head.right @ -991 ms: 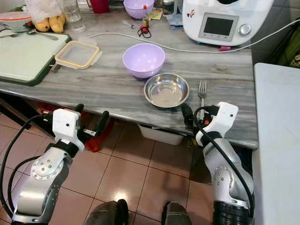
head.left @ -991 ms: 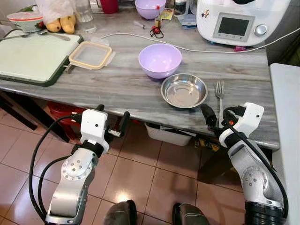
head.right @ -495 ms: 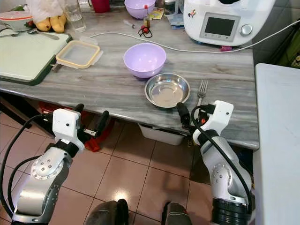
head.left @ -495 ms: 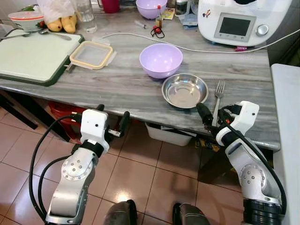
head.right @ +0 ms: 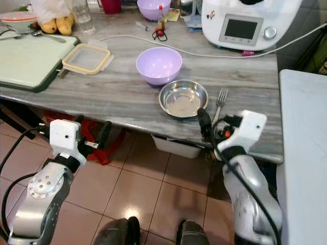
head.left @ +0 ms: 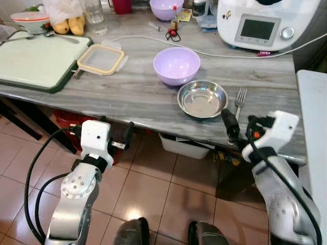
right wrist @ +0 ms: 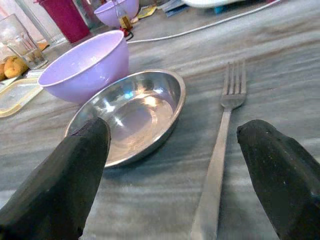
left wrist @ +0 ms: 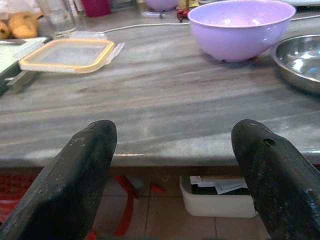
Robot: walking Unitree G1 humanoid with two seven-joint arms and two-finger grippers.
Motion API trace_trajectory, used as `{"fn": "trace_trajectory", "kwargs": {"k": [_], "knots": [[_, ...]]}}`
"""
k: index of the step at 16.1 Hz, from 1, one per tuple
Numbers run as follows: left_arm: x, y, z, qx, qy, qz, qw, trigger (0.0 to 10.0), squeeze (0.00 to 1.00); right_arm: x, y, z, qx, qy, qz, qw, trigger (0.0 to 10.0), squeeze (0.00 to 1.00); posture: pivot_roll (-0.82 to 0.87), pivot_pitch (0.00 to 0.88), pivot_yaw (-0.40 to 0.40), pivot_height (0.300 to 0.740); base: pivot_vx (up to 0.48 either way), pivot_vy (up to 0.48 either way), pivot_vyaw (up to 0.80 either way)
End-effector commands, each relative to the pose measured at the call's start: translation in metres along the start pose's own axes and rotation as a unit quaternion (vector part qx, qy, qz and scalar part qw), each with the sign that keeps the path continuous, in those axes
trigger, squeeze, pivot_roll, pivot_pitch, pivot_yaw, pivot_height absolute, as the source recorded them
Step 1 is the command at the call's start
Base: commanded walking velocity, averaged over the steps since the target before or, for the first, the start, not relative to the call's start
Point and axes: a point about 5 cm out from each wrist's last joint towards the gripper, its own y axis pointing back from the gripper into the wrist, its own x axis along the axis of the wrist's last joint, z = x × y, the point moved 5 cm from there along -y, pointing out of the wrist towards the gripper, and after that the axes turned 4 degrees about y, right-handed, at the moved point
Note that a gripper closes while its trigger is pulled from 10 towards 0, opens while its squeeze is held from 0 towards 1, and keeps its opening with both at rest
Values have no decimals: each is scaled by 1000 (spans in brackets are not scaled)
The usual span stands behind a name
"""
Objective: Setting the table
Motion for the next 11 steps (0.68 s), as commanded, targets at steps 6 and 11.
{"fn": "trace_trajectory", "kwargs": {"k": [6,11], "knots": [[-1,3,-2,9,6,-5,1000,10000,0,2,4,-1,-27,27,10,999,10000,0,8,133,70,740,-42,0,-236],[-8,4,0,18,17,-12,1000,10000,0,6,0,-1,-24,44,17,999,10000,0,-8,104,61,740,-268,0,-780]]}}
